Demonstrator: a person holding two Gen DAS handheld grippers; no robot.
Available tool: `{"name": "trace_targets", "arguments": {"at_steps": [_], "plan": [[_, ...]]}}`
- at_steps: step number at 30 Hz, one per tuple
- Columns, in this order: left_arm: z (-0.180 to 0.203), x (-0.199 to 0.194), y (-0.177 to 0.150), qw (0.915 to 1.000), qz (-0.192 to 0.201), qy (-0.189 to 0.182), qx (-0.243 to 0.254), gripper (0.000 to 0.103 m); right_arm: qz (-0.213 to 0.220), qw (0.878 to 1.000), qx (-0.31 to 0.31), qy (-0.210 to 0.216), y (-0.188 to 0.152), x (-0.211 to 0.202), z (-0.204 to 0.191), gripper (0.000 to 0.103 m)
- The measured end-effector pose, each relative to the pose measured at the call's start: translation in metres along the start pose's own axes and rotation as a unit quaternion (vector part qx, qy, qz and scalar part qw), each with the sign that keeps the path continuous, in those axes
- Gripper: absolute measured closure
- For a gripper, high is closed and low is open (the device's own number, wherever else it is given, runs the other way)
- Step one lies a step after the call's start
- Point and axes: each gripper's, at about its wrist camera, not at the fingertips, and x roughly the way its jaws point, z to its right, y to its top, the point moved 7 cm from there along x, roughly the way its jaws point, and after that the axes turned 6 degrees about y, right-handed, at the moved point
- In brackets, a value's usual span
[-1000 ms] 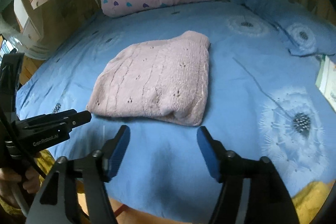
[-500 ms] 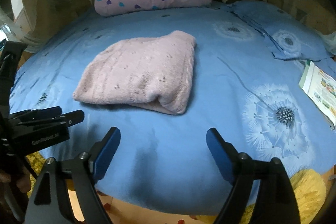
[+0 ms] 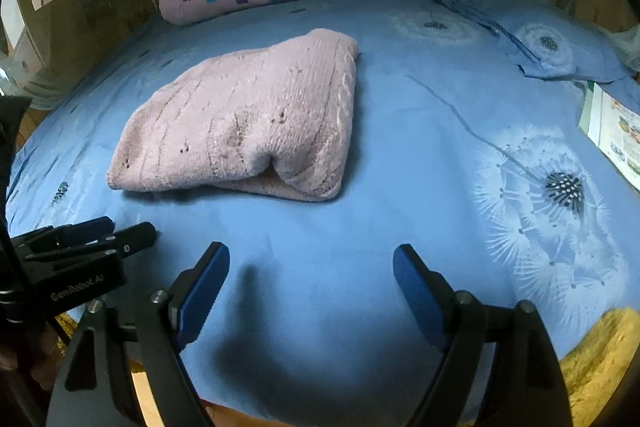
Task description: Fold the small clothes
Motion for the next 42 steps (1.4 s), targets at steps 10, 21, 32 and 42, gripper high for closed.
{"name": "trace_targets", "arguments": {"at_steps": [10, 21, 32, 42], "plan": [[-0.0025, 0.0015, 0.0017, 1.0000, -0.001, -0.002, -0.004, 0.047, 0.003, 1.000, -0.010, 0.001, 0.0005, -0.0007, -0.0056, 0.016], [-0.0029, 0.0007, 0.0025, 1.0000, -0.003, 0.000, -0.004, 0.047, 0.003, 1.000, -0.004, 0.004, 0.0020, -0.0012, -0.0038, 0.016], [-0.0036, 0.0009, 0.0026, 1.0000, -0.003, 0.000, -0.004, 0.047, 0.003, 1.000, -0.004, 0.004, 0.0017, -0.0011, -0.0048, 0.016], [-0.0048, 0.0005, 0.0015, 0.9999, -0.001, 0.009, -0.008, 0.047, 0.002, 1.000, -0.004, 0.006, -0.0004, -0.0004, -0.0079, 0.016]]}}
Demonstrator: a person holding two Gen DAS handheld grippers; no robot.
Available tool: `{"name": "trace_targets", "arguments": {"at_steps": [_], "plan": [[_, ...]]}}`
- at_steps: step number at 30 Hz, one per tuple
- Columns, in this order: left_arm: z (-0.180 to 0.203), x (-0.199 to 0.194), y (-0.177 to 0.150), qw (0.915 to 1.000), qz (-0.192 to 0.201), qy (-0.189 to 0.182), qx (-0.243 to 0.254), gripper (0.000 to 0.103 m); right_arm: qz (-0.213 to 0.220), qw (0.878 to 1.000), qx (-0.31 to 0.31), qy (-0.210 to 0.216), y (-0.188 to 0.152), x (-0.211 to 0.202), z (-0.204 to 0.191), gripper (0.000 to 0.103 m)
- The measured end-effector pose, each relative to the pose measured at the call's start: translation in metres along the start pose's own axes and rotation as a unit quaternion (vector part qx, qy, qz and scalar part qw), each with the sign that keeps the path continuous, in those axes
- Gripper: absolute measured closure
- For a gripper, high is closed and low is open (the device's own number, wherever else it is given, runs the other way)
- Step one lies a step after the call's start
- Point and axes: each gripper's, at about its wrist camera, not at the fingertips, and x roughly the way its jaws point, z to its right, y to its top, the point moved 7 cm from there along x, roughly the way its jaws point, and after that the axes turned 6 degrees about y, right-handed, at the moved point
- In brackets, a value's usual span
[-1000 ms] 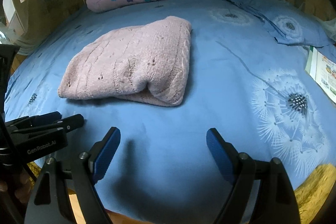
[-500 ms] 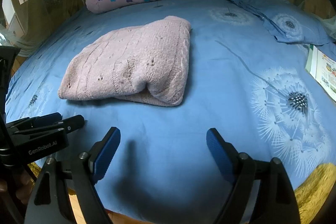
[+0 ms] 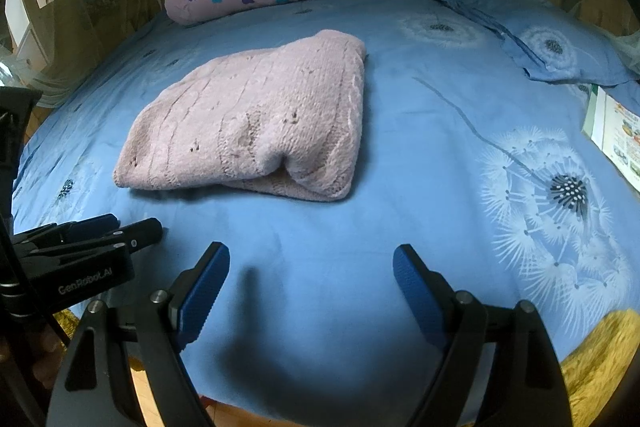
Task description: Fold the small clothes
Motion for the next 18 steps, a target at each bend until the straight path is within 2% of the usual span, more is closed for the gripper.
{"name": "trace_targets", "arguments": {"at_steps": [18], "plan": [[0.0098, -0.0060, 0.0003, 1.0000, 0.001, -0.002, 0.007, 0.047, 0.003, 1.000, -0.002, 0.001, 0.0015, -0.0023, 0.0011, 0.016]]}}
